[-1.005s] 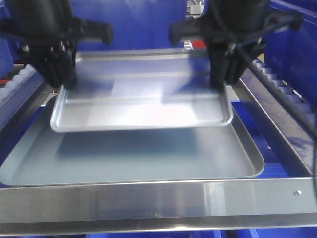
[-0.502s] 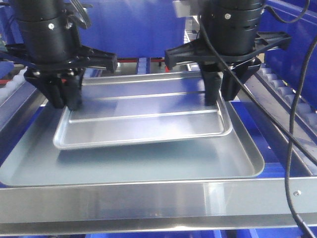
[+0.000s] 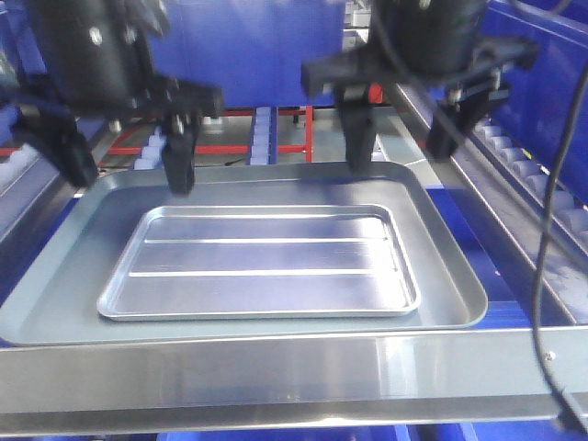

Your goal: Grab silver tray and stack on right shelf

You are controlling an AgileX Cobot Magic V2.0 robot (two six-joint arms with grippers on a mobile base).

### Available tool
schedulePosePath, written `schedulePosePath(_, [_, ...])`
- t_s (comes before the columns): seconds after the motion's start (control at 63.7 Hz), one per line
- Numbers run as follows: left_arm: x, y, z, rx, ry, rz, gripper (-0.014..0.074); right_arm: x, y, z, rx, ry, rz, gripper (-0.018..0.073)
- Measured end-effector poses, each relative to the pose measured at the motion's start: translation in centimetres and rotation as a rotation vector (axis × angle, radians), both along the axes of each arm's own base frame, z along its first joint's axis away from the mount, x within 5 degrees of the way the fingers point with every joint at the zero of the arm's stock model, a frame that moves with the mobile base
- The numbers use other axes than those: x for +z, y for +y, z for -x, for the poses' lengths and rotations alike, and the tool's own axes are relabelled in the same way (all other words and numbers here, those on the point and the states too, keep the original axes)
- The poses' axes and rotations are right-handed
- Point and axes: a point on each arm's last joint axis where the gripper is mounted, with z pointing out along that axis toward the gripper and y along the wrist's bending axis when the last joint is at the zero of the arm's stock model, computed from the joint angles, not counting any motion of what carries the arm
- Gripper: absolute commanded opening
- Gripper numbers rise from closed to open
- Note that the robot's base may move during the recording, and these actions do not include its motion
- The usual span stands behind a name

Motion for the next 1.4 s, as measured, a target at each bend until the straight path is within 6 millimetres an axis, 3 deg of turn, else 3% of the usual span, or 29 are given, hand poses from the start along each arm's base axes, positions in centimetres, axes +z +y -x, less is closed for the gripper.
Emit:
schedulePosePath(0.126, [2.3, 1.1, 1.3, -0.008, -0.075, 0.052, 0.0278, 1.9, -0.5, 0.8, 0.009, -0.045, -0.024, 0.0185])
schedulePosePath(0.236, [3.1, 3.0, 2.2, 0.003, -0.124, 0.098, 0.0101, 2.8, -0.8, 1.4, 0.026, -0.083, -0.041, 0.0045])
schedulePosePath(0.345, [2.5, 5.0, 3.1, 0.02, -0.133, 0.116, -0.0102, 2.8, -1.0, 1.7, 0.063, -0.11, -0.04, 0.0057])
schedulePosePath(0.518, [0.9, 6.9, 4.6, 0.001, -0.154, 0.104, -0.0087, 1.1, -1.2, 2.1, 0.108, -0.115, -0.01, 0.0057])
schedulePosePath(0.769, [-1.1, 8.2, 7.3, -0.038, -0.209, 0.125, -0.0087, -1.7, -1.7, 3.1, 0.14, -0.098, 0.006, 0.0057])
schedulePosePath(0.926, [-1.1, 9.5, 9.9, -0.042, -0.244, 0.142, -0.0087, -0.9, -2.7, 4.7, 0.148, -0.139, -0.02, 0.0057])
schedulePosePath(1.193, [1.2, 12.7, 16.6, -0.048, -0.463, 0.238, -0.009, 3.5, -6.5, 10.9, 0.174, -0.376, -0.128, 0.0057])
schedulePosePath(1.303, [1.9, 14.2, 19.4, -0.052, -0.561, 0.268, -0.009, 3.7, -8.6, 14.2, 0.188, -0.465, -0.156, 0.0057])
schedulePosePath(1.397, [2.5, 15.7, 22.2, -0.054, -0.655, 0.292, -0.009, 2.8, -10.7, 17.2, 0.204, -0.541, -0.158, 0.0057])
